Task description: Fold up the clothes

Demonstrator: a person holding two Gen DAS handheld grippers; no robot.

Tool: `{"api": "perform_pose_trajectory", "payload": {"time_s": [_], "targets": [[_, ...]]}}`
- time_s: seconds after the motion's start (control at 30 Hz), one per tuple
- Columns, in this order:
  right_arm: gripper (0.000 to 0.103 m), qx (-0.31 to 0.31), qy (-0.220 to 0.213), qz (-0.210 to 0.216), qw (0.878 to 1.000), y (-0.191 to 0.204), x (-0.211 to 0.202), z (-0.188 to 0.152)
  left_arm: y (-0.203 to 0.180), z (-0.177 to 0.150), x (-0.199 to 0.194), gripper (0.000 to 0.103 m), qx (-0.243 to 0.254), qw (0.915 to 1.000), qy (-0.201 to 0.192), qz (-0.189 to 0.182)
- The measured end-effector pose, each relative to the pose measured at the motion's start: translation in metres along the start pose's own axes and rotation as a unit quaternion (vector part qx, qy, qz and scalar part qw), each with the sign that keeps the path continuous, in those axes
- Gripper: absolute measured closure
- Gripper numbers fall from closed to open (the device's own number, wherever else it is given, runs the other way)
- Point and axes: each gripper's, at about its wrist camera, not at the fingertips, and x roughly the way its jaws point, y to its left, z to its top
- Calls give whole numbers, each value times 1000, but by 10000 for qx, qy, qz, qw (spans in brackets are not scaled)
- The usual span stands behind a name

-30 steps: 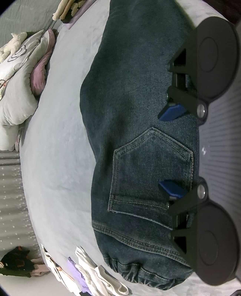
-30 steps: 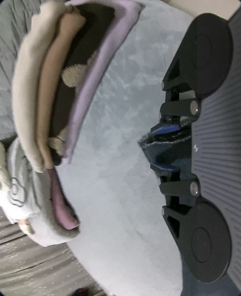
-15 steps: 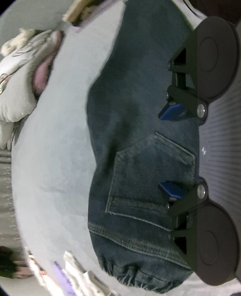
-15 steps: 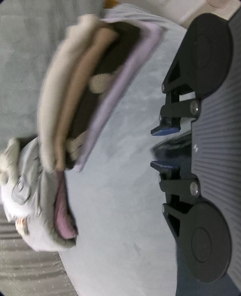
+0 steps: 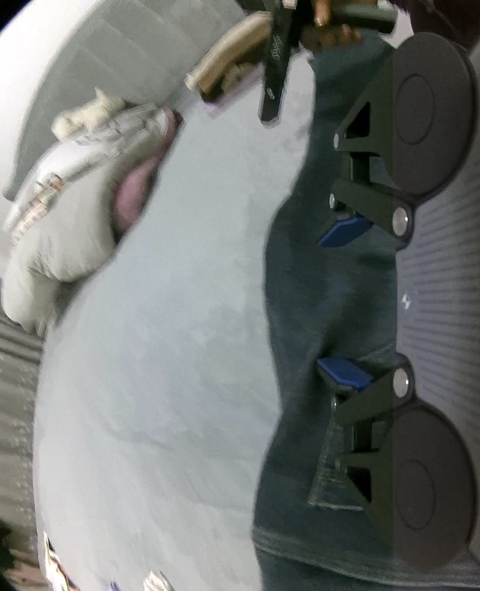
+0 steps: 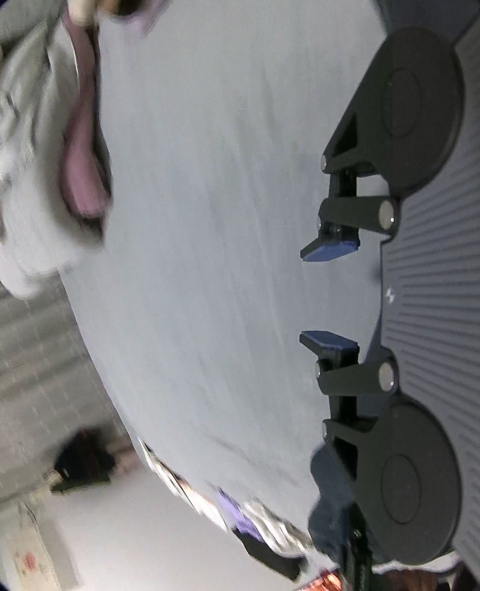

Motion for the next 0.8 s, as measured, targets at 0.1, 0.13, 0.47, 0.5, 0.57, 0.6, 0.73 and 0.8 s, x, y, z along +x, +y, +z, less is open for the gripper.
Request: {"api": "perform_pose_trajectory", "payload": {"time_s": [0.1, 0.13, 0.47, 0.5, 0.57, 0.6, 0.73, 0.8], "targets": [[59, -110, 172, 406, 9990, 14, 20, -2, 41, 4, 12, 93, -842, 9947, 174, 557], [59, -145, 247, 577, 9979, 18, 24, -3, 56, 3, 12, 99, -1251, 9907, 206, 496], [59, -840, 788, 2151, 9698, 57, 56, 2, 46, 4, -2, 48, -1458, 9873, 353, -528], [59, -939, 820, 2216, 9671, 63, 58, 1, 43, 3, 1, 48, -1494, 9859, 392, -647], [59, -1118, 878, 2192, 9653, 70, 62, 1, 40, 3, 7, 47, -1552, 9834, 464, -812], [58, -1252, 925, 2165, 9638, 75, 64, 0, 37, 3, 11, 47, -1586, 9820, 511, -890], [57, -1596, 1059, 2459, 9502, 89, 63, -5, 23, 6, 21, 47, -1548, 9806, 592, -1048], [57, -1821, 1134, 2587, 9418, 94, 56, -8, 14, 8, 23, 47, -1474, 9809, 599, -1124]]}}
